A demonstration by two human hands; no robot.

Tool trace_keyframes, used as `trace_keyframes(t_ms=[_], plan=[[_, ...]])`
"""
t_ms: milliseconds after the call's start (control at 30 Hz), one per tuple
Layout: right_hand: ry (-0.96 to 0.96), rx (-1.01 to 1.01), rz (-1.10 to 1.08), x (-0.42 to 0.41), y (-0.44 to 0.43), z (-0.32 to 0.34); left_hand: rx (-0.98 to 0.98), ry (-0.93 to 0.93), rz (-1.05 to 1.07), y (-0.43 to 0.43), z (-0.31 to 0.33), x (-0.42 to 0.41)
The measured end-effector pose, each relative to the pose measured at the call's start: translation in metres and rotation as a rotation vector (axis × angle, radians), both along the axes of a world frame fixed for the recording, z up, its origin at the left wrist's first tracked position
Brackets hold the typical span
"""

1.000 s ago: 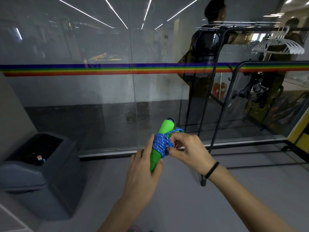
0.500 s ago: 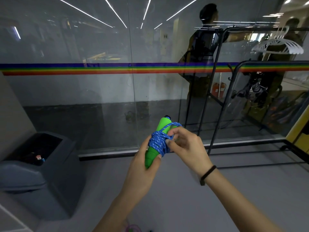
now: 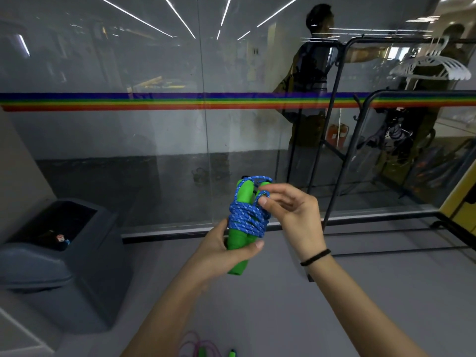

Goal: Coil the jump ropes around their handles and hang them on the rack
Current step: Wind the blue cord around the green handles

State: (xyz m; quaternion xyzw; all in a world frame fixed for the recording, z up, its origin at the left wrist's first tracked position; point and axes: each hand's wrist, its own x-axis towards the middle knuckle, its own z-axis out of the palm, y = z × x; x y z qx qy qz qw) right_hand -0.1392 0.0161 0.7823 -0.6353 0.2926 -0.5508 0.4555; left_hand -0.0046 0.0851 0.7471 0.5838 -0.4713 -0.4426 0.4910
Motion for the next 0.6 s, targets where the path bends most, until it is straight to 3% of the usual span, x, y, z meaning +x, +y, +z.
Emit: trace_keyframes(t_ms=[267,600], plan=[[-0.128,0.035,0.104,0.006,0.011,0.008,-0.261,0.220,0.179,-0.008,-0.004,-0.019],[-0.359,0.192,0.051,-0.006,0.006,0.014,-0.230,0.406,0.219,0.000,-0.024,-0.011]])
